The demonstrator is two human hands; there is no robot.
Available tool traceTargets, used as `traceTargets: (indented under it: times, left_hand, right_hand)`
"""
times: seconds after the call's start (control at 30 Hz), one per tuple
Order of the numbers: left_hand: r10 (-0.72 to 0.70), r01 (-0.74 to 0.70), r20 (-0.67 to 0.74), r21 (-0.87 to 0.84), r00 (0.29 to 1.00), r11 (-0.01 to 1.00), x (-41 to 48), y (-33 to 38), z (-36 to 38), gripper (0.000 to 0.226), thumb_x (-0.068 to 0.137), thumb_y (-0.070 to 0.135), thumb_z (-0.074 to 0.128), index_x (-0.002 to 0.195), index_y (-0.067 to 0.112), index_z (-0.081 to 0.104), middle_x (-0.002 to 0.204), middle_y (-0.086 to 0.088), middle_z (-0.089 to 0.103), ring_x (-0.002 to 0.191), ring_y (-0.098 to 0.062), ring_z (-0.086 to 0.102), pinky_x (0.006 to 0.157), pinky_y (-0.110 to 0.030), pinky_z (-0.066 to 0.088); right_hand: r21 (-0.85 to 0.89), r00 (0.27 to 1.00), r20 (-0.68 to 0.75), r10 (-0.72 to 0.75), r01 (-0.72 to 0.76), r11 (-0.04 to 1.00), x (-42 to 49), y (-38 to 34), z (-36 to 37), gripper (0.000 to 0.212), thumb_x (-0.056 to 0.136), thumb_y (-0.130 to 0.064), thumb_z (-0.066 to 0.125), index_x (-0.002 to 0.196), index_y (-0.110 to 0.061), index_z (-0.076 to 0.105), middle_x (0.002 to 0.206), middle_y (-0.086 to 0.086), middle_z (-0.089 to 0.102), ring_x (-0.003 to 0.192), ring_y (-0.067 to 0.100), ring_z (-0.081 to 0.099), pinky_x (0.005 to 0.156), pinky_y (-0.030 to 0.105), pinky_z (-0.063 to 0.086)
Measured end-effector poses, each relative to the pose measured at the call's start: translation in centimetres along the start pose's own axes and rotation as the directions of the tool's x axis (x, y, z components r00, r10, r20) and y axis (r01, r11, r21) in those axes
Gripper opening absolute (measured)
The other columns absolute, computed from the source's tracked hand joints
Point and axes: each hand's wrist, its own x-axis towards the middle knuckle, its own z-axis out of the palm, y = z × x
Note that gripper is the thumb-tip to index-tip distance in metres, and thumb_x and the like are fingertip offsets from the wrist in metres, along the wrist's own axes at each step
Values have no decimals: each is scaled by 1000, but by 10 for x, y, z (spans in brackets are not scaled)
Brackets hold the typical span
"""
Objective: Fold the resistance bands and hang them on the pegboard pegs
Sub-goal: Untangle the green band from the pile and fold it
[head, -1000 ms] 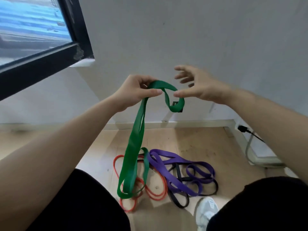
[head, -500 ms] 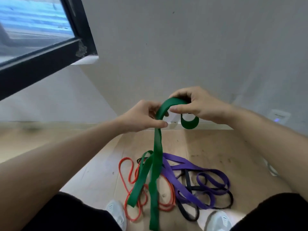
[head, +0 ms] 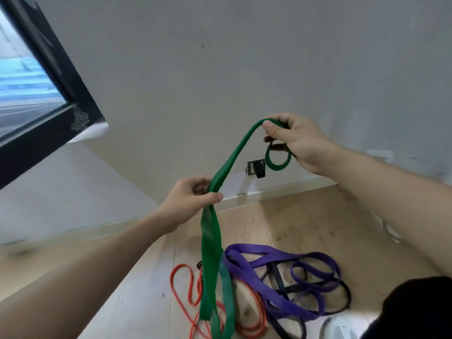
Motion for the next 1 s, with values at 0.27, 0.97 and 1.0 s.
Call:
traceTargets:
  times: [0.27,0.97,1.0]
  left_hand:
    - [-13,-26,-103,-365,995,931,-5,29,-25,25,72,26,79,91,10,78,75,-7,65,76,-21,63,80,-33,53]
    - [183,-172,53,-165,982,971,-15,54,-14,40,55,33,97,87,19,78,82,-6,76,77,-18,71,74,-28,60]
    - [170,-162,62,-122,984,979,-16,52,-13,37,57,29,94,88,17,76,81,-11,75,76,-23,71,77,-35,62]
  right_hand:
    - [-322,939,276,203,-109,941,-8,29,-30,20,91,-17,71,111,-16,70,94,-1,72,90,11,66,86,25,45]
    - [-226,904,423,-57,166,960,-28,-26,30,31,85,-8,78,115,-6,71,103,6,76,91,8,70,81,17,52]
    - [-227,901,430,-63,175,958,-29,-27,31,30,85,-7,78,114,-6,71,103,7,76,90,7,70,81,17,52]
